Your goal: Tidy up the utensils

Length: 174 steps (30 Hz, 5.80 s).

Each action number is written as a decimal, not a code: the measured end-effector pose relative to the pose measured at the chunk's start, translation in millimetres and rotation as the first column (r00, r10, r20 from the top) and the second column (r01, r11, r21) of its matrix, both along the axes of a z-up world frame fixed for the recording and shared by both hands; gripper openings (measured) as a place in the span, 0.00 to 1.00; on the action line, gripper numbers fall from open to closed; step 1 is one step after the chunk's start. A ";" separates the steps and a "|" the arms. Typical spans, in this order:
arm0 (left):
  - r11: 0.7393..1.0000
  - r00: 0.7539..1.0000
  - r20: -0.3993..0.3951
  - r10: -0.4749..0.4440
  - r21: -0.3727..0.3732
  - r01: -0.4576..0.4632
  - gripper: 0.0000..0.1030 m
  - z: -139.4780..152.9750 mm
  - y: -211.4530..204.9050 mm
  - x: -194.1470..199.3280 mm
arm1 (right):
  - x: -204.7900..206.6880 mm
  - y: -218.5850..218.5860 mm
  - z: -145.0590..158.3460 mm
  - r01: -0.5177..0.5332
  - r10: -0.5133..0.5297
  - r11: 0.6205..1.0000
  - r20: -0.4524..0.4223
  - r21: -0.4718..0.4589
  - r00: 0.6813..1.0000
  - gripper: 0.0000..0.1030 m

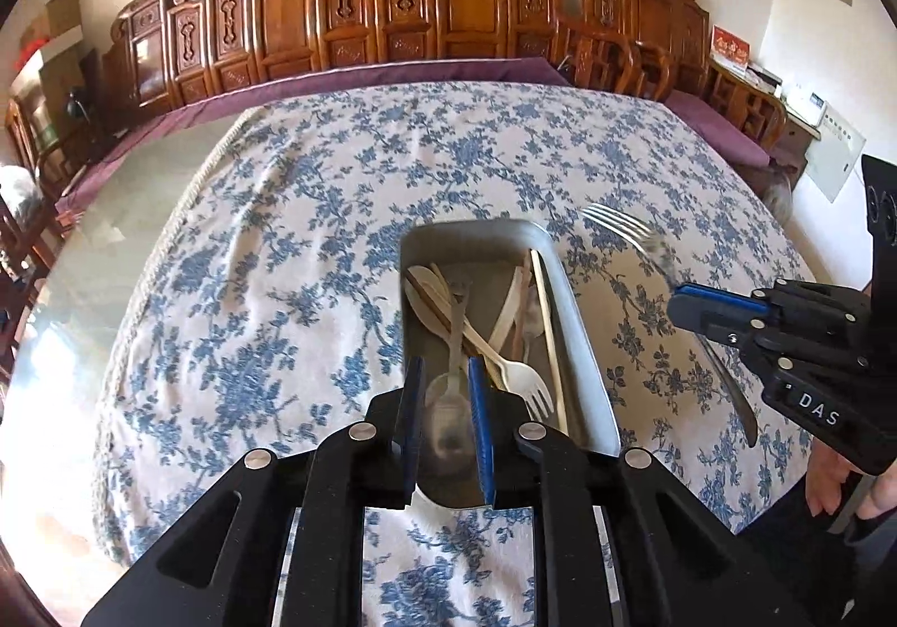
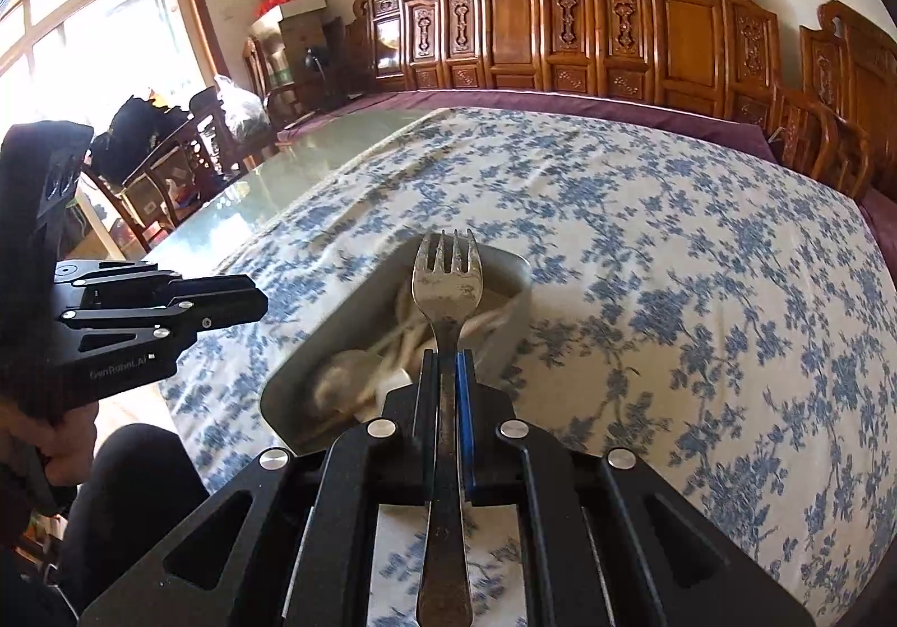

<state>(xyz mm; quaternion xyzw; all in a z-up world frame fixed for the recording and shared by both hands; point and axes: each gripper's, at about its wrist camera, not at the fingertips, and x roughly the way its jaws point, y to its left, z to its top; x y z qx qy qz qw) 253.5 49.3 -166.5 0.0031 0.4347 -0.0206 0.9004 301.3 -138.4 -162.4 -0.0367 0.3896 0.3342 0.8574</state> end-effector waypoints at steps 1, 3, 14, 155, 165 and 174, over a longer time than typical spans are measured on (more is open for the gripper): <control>1.000 1.000 0.005 0.003 0.000 -0.003 0.14 2.8 3.2 0.0 | 1.4 3.8 1.7 -0.003 0.003 1.000 -0.003 0.000 1.000 0.08; 1.000 1.000 0.011 0.010 -0.008 -0.010 0.14 7.1 9.5 0.1 | 4.9 12.0 3.2 -0.008 0.008 1.000 -0.013 0.000 1.000 0.08; 0.998 0.998 0.002 0.057 -0.036 -0.057 0.35 -2.8 42.3 -5.2 | 24.1 56.6 -13.0 -0.009 0.009 1.000 -0.094 -0.001 0.996 0.08; 0.999 0.903 0.427 0.050 -0.011 -0.050 0.92 173.5 -50.5 -196.9 | -222.9 -103.6 184.7 0.459 -0.479 0.874 0.433 0.159 0.763 0.98; 0.999 0.902 0.430 0.043 -0.009 -0.044 0.92 172.9 -50.2 -197.8 | -222.8 -102.8 184.2 0.458 -0.478 0.875 0.433 0.158 0.764 0.98; 0.999 0.898 0.439 0.038 -0.010 -0.037 0.92 176.0 -51.7 -200.4 | -222.8 -103.4 185.3 0.458 -0.479 0.874 0.431 0.160 0.764 0.98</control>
